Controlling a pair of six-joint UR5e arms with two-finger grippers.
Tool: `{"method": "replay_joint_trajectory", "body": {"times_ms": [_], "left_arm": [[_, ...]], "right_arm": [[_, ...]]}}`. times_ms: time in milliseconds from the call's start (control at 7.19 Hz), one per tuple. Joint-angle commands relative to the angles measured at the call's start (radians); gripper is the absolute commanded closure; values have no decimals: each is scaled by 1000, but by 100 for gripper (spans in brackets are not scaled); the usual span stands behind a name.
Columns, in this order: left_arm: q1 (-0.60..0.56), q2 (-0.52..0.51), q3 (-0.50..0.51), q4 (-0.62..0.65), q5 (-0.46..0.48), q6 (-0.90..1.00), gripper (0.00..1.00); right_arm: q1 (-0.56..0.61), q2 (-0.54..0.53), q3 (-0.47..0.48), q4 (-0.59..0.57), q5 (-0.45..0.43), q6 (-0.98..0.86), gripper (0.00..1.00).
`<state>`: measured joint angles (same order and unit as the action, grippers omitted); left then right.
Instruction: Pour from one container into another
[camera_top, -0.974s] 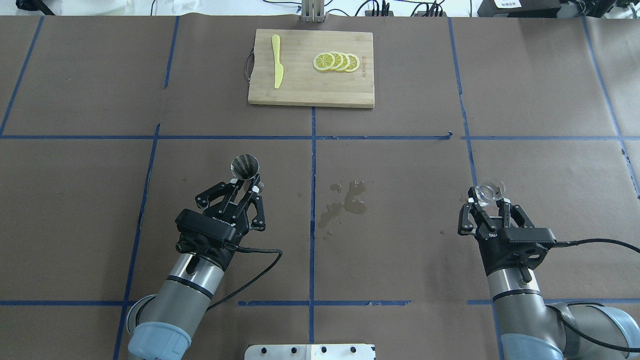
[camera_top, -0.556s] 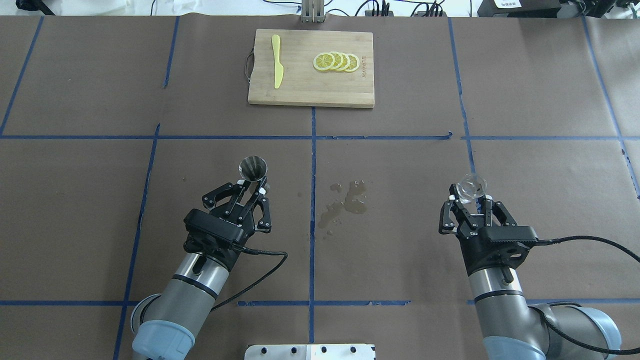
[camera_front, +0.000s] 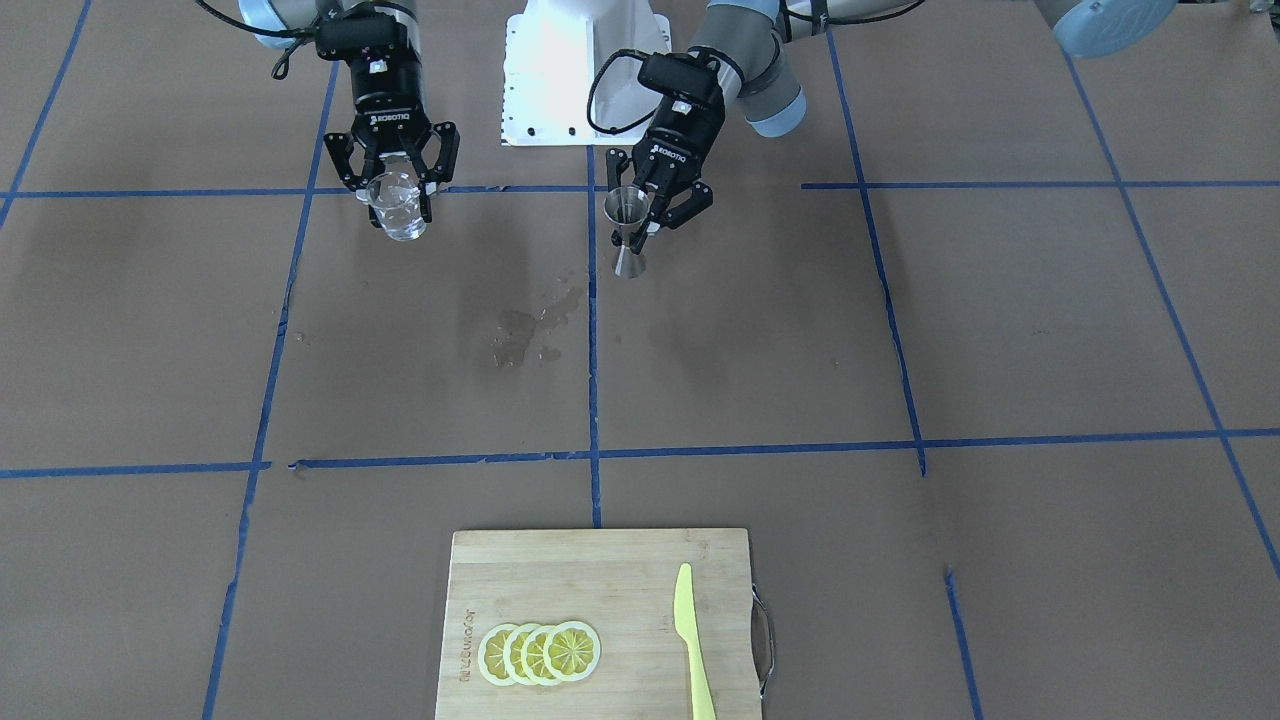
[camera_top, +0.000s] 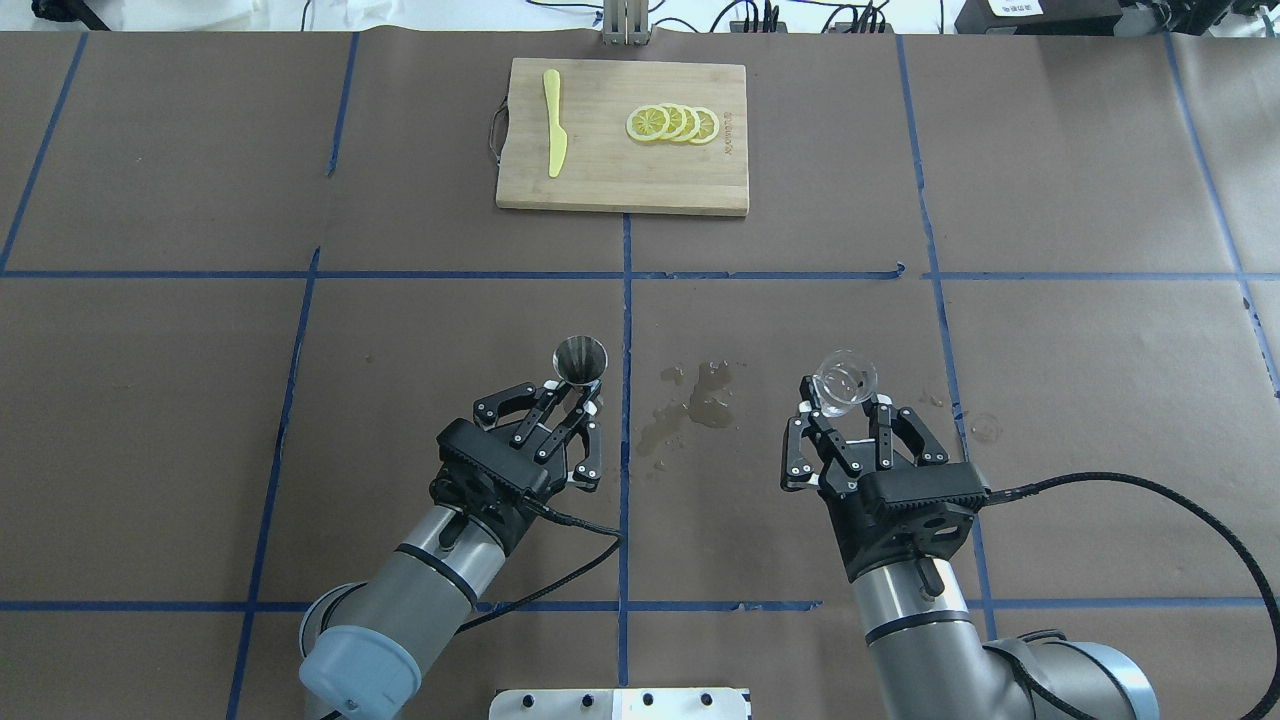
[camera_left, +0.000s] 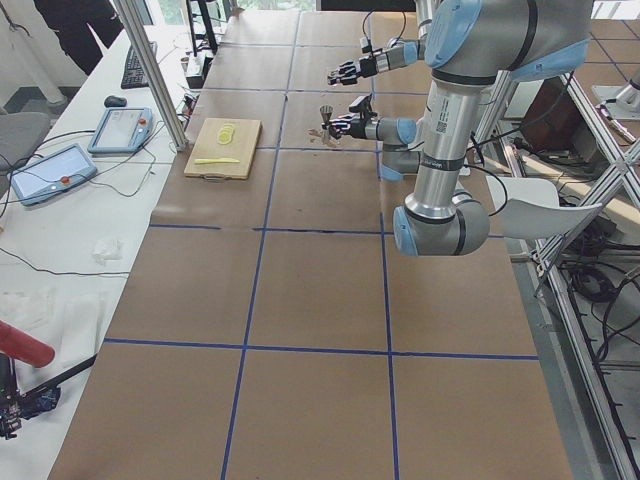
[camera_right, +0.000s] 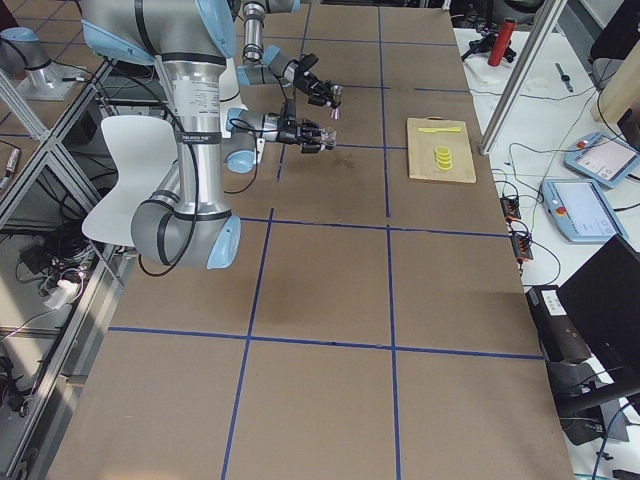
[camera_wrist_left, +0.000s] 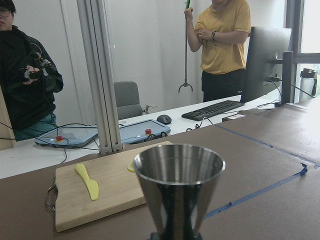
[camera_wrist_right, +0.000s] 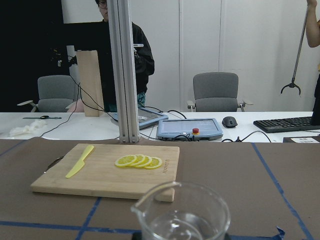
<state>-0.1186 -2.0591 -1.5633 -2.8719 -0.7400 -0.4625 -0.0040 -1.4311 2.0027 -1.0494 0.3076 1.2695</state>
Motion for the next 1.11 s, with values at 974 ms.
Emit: {"method": "replay_joint_trajectory", "body": {"times_ms": [974], "left_arm": [[-41, 1, 74, -303, -464, 287, 100]], "right_arm": [[-106, 149, 62, -7, -56, -245, 100]]}}
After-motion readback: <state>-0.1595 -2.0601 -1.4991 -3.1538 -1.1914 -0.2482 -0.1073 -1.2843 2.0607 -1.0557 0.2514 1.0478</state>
